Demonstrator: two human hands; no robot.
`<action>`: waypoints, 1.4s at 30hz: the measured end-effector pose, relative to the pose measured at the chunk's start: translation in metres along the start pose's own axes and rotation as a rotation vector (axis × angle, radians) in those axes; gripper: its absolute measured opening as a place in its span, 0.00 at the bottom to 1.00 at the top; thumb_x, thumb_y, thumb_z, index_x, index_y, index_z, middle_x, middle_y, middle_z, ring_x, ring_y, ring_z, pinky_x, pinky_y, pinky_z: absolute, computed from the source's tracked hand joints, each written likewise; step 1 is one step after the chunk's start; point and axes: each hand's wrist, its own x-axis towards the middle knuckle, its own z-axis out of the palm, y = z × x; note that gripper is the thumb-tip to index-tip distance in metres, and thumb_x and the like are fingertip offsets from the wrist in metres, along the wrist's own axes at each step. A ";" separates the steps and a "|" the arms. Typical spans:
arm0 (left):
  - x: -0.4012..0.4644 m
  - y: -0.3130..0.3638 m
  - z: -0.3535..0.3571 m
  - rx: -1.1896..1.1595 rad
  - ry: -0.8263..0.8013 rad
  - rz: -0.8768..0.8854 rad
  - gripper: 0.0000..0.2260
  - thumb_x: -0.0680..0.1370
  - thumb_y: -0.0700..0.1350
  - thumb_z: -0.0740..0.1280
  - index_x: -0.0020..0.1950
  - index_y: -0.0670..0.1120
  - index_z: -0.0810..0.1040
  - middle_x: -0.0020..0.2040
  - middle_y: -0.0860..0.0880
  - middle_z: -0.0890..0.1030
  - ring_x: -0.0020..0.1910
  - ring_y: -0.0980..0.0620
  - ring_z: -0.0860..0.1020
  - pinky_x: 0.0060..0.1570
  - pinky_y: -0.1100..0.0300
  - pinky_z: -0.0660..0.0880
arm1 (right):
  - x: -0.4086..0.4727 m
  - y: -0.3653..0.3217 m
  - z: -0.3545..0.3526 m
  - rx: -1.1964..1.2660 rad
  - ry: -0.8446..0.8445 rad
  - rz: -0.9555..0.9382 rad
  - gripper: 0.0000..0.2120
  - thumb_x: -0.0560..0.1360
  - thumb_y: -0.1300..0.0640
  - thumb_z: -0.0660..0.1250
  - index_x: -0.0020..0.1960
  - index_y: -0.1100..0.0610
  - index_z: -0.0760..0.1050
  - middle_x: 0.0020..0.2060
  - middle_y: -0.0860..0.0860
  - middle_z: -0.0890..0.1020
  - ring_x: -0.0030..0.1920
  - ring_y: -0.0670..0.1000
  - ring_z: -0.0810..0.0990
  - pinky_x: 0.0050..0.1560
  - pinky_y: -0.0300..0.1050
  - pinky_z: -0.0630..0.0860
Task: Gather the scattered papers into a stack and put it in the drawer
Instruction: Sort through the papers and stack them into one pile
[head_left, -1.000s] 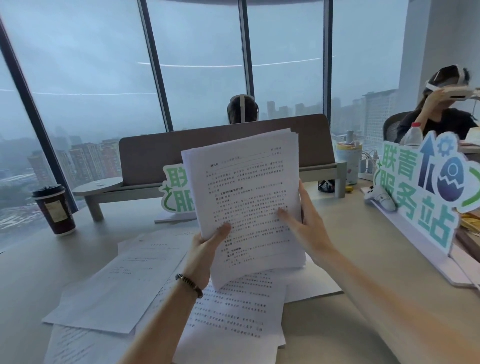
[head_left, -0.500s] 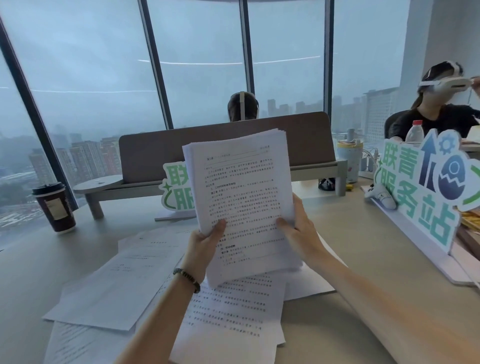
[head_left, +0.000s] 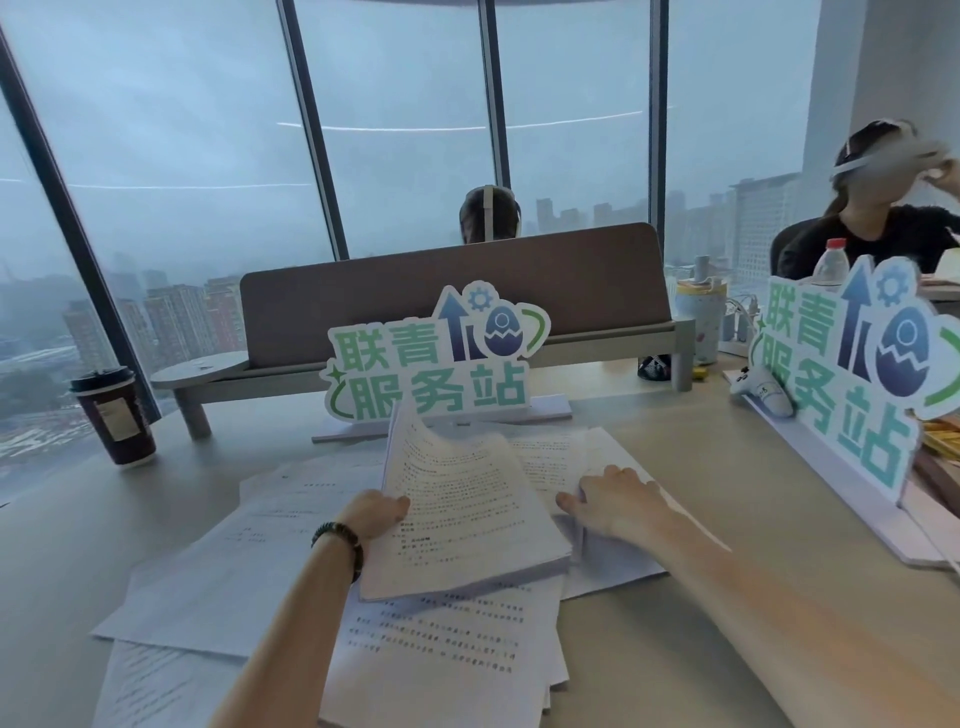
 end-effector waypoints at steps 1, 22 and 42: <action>0.001 0.000 0.001 0.001 0.002 -0.005 0.16 0.81 0.46 0.62 0.61 0.34 0.76 0.58 0.36 0.81 0.56 0.39 0.80 0.59 0.43 0.77 | -0.002 -0.003 0.000 -0.012 -0.001 -0.012 0.26 0.79 0.34 0.50 0.63 0.51 0.74 0.64 0.57 0.72 0.65 0.60 0.69 0.64 0.59 0.67; -0.008 0.011 0.031 -0.415 -0.043 0.017 0.12 0.81 0.43 0.63 0.59 0.37 0.77 0.51 0.39 0.83 0.45 0.41 0.82 0.47 0.49 0.80 | 0.004 0.000 -0.005 1.061 0.086 0.139 0.38 0.71 0.65 0.76 0.75 0.54 0.62 0.61 0.56 0.76 0.57 0.54 0.75 0.41 0.41 0.73; -0.002 0.005 0.008 -0.589 -0.042 -0.025 0.13 0.82 0.42 0.63 0.63 0.35 0.74 0.57 0.37 0.80 0.52 0.37 0.79 0.54 0.42 0.77 | 0.024 0.035 -0.006 0.941 0.236 0.171 0.07 0.73 0.62 0.73 0.46 0.52 0.78 0.46 0.53 0.84 0.49 0.55 0.83 0.53 0.53 0.81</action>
